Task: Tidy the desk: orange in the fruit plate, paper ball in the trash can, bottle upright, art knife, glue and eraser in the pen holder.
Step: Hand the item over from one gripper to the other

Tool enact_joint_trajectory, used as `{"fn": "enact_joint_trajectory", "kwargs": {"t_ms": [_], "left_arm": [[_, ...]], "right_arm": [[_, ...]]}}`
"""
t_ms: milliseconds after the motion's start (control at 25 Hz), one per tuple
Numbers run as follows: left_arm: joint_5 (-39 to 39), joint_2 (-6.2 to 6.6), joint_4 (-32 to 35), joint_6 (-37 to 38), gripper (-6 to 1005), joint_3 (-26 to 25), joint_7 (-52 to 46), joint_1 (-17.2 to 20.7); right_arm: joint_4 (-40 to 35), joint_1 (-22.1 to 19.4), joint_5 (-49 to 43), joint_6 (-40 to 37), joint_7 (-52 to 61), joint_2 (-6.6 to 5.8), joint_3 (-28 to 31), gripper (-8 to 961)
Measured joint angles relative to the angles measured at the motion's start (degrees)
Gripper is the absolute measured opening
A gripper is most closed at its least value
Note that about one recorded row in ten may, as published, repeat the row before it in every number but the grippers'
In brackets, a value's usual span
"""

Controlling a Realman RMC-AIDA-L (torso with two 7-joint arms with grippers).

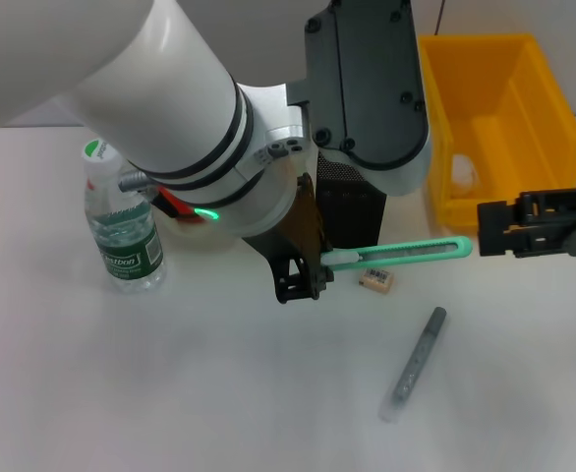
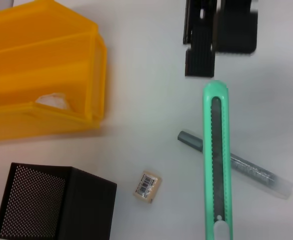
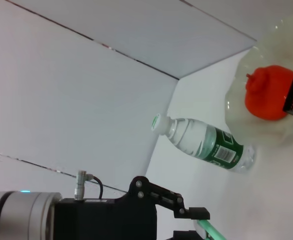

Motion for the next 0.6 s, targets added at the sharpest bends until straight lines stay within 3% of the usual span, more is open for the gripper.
{"fn": "enact_joint_trajectory", "kwargs": {"t_ms": [600], "left_arm": [[-0.03, -0.11, -4.98, 0.18, 197, -2.82, 0.68, -3.72]], "right_arm": [[-2.28, 2.79, -0.19, 3.57, 0.7, 0.65, -1.94, 684]]}}
